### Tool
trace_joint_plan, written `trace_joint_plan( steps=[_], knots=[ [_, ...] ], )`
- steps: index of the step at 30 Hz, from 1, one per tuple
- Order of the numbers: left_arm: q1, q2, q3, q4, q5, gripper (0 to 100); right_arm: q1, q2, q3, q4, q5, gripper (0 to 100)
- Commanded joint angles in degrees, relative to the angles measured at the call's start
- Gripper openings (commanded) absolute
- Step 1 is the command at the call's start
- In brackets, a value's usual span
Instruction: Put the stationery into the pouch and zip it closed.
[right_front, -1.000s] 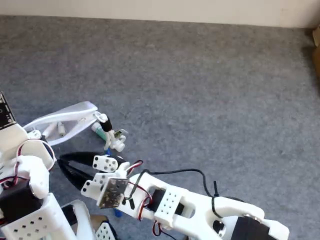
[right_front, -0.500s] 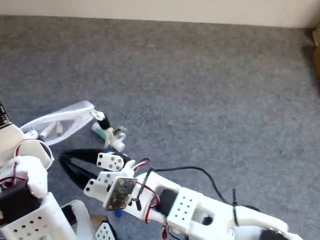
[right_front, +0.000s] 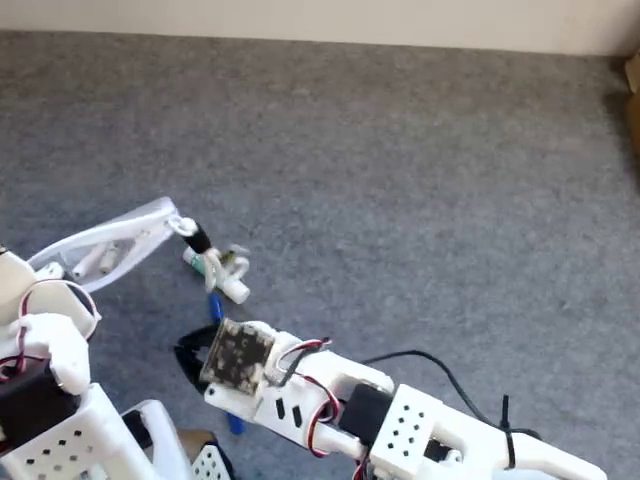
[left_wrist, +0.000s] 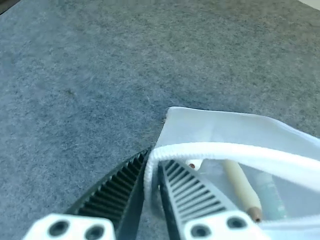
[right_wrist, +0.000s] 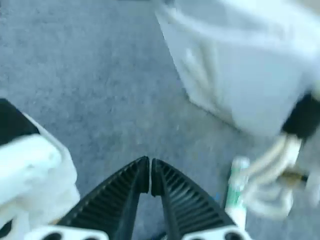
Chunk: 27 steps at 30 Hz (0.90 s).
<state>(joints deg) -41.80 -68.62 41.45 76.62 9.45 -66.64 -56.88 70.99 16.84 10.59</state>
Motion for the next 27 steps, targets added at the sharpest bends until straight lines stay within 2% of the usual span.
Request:
trace_joint_plan(
  steps=[1, 9, 14, 27],
  knots=[
    [-2.51, 0.84, 0.22, -2.64, 1.14, 1, 1.01, -0.04, -5.67, 5.49, -4.92, 0.9],
    [-2.59, 0.84, 0.31, -2.64, 1.14, 1, 6.2, 14.02, -16.13, 12.44, -12.75, 1.0],
    [-2.24, 0.84, 0.4, -2.64, 1.14, 1, 6.55, 23.08, -23.96, 17.19, -18.73, 1.0],
    [-2.24, 0.84, 0.48, -2.55, 1.05, 1, 6.55, 37.76, -33.89, 17.36, -27.16, 1.5]
  ],
)
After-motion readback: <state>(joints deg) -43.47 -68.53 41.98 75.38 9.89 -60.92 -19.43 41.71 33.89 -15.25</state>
